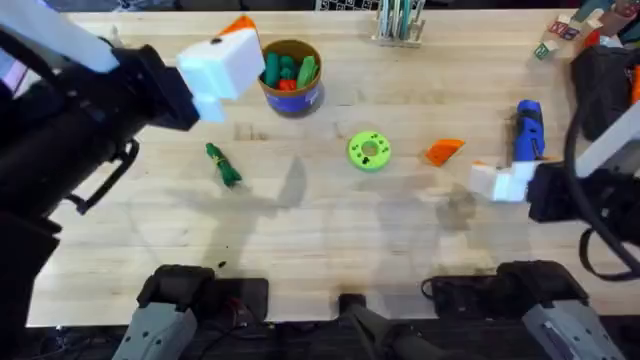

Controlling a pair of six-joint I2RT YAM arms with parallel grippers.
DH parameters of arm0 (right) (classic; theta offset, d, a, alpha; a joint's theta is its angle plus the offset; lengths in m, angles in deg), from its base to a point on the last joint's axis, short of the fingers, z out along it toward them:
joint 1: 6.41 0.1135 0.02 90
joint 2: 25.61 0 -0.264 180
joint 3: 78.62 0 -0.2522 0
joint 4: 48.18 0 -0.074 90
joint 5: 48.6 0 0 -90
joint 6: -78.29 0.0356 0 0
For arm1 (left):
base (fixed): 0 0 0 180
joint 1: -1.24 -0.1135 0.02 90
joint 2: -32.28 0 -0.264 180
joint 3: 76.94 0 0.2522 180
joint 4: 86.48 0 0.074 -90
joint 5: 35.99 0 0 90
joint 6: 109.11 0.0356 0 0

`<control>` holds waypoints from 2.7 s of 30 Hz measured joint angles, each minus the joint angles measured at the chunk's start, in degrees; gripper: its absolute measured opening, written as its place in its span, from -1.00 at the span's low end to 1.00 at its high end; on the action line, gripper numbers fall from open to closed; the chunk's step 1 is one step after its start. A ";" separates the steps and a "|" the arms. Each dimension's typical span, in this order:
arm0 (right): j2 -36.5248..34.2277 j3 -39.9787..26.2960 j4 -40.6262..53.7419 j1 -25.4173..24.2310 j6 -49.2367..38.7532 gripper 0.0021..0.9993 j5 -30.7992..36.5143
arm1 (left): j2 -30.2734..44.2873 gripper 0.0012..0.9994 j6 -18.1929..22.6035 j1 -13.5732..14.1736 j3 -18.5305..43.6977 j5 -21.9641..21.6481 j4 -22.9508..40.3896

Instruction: Pick up the gripper from the table and insert it into the empty holder that is missing its gripper. Then pick up a screw, insert it into the mounting hole, and use the screwdriver to tighten it. Finally, clean up the table by picking up the vegetable and placing it into the bucket.

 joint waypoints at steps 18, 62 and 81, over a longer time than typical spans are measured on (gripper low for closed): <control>-0.02 -0.01 7.51 0.00 -0.20 0.98 0.00 | -20.98 0.97 11.35 12.60 -36.45 0.43 -38.81; -0.02 -0.03 7.52 0.00 -0.20 0.98 0.00 | -34.12 0.97 0.67 13.42 -48.36 0.64 -25.14; -0.02 -0.03 -10.35 0.00 0.47 0.98 -0.92 | -34.12 0.97 1.27 13.42 -48.36 12.70 -25.39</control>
